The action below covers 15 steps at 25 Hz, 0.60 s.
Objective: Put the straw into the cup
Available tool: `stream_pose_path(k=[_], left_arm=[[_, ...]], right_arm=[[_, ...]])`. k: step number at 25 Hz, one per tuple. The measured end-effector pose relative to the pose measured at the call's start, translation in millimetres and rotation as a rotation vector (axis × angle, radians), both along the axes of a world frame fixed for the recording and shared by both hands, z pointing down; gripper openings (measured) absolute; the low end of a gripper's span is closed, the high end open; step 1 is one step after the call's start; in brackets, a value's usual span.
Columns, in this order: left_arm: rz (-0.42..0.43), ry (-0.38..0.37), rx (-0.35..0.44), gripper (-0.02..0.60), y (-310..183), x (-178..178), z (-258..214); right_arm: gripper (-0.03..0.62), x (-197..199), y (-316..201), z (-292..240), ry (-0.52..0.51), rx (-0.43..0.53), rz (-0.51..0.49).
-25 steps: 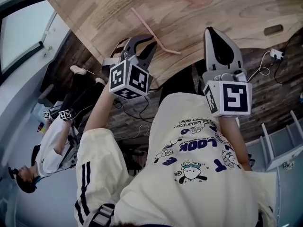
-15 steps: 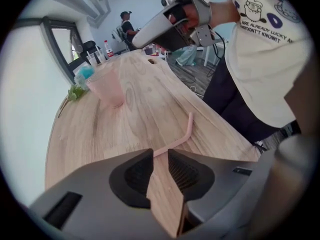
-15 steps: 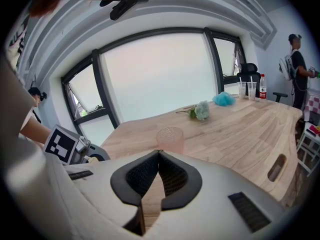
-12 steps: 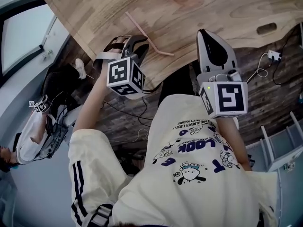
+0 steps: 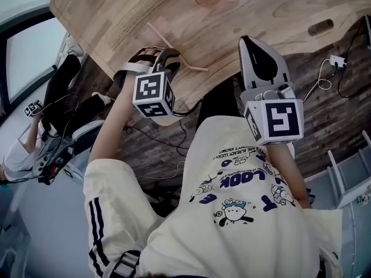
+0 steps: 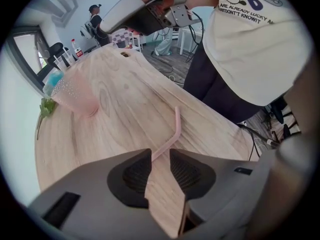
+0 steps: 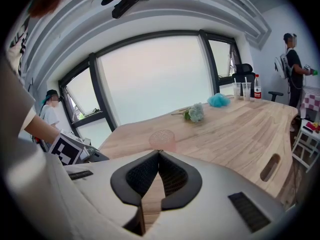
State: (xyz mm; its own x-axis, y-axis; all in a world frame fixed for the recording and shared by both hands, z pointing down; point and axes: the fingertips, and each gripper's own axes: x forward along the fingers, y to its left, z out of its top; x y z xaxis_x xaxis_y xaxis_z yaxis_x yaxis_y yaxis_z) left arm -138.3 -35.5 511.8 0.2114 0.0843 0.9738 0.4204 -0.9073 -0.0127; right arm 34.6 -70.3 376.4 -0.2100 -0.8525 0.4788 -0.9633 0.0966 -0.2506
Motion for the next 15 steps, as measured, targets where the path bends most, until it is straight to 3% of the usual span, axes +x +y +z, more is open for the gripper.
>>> stream_pose_path(k=[15], left_arm=[[0.125, -0.054, -0.002, 0.144, -5.1, -0.5, 5.1]], right_arm=[[-0.002, 11.4, 3.0, -1.7, 0.009, 0.004, 0.048]])
